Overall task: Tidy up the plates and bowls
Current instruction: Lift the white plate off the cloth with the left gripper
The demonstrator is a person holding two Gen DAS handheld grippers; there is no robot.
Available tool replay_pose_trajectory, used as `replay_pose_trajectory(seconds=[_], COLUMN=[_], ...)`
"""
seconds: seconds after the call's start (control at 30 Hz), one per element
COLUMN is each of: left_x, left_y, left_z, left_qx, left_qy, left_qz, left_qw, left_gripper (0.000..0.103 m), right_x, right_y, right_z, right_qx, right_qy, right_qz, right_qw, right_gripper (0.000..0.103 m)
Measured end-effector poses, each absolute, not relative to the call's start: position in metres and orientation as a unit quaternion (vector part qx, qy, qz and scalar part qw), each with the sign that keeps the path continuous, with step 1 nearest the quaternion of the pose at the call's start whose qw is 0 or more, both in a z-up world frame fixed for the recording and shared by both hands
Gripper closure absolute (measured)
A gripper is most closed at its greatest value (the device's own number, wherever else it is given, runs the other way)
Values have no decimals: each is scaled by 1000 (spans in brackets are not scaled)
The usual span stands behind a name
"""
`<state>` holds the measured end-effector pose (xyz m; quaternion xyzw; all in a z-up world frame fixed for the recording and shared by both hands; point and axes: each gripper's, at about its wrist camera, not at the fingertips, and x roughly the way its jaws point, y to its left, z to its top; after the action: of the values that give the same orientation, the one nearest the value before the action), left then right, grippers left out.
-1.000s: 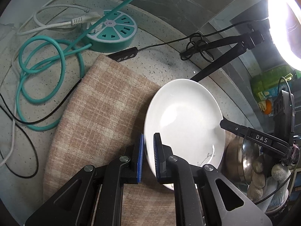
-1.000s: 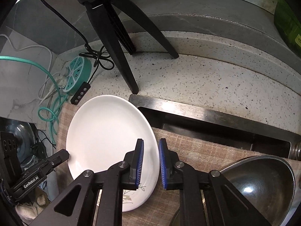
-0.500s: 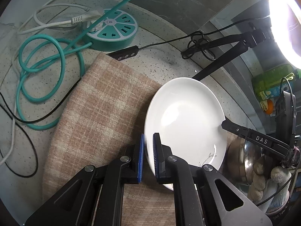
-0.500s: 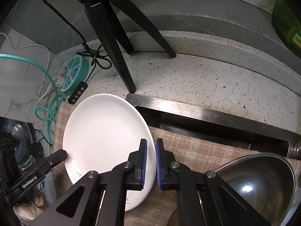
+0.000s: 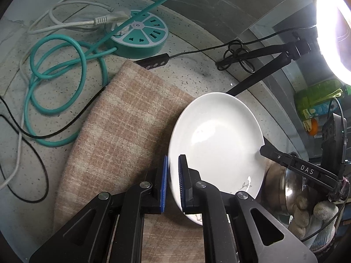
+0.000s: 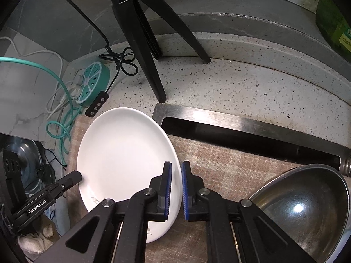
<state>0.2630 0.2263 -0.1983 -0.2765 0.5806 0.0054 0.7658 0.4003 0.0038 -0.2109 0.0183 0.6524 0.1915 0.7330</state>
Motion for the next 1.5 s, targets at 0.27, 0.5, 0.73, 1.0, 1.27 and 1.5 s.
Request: replay_pose_trajectory(seconds=[0.27,0.5,0.73,1.0,1.27,1.5], left_x=[254,245,235,228,220,213], left_y=[238,245,250,247,243,240], left_z=[-196,-194,-187,-181,-178,-175], left_qx=[-282,-288,-287,-275,-273,-268], left_qy=[581,580,574,573,574,573], left_qz=[12,12,12,3,-4,-13], left_qw=[763,762,767,772,772,774], left_gripper=[95,95,95,95,95,95], right_x=[391,382,368,352,338,327], right_y=[17,21,22,13,2,-4], right_z=[-212,-213,-212,-212,-203,-197], right_qx=[12,24,36,52,66,73], right_qy=[658,661,663,667,662,657], right_qz=[199,202,204,200,200,198], right_qw=[727,722,719,716,720,724], right_gripper=[94,94,94,94,94,94])
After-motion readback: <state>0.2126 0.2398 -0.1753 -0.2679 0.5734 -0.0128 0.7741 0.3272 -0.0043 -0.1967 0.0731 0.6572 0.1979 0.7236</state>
